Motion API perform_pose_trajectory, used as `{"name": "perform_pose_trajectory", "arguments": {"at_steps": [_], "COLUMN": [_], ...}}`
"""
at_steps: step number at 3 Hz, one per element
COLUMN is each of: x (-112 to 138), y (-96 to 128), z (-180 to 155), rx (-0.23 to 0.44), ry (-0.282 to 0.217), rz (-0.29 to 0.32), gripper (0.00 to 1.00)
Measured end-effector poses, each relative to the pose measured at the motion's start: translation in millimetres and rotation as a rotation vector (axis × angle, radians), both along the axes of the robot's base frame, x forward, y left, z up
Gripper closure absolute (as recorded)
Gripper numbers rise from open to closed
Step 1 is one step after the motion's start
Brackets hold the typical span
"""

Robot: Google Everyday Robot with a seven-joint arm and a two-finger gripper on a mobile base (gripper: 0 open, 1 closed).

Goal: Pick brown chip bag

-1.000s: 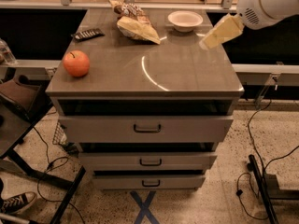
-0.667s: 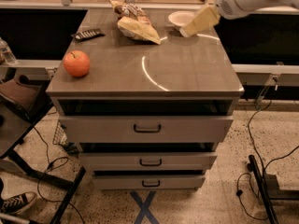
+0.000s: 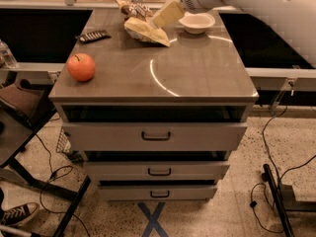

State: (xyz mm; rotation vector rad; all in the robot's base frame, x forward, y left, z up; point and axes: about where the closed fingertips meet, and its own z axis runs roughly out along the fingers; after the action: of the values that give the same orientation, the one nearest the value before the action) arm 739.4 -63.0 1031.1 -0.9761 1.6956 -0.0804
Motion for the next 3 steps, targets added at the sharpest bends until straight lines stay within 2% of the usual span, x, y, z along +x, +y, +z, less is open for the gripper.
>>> {"name": "perform_pose_trajectory", "arguments": {"at_steps": [1,3], "x": [26.0,92.9], "y": [45.1,124.8], "z": [-15.1,-40.6], "rx": [0.030,0.059], "ry": [-0.004,0.030], "rz": [0.042,0.077], "gripper": [0.00,0.00]}}
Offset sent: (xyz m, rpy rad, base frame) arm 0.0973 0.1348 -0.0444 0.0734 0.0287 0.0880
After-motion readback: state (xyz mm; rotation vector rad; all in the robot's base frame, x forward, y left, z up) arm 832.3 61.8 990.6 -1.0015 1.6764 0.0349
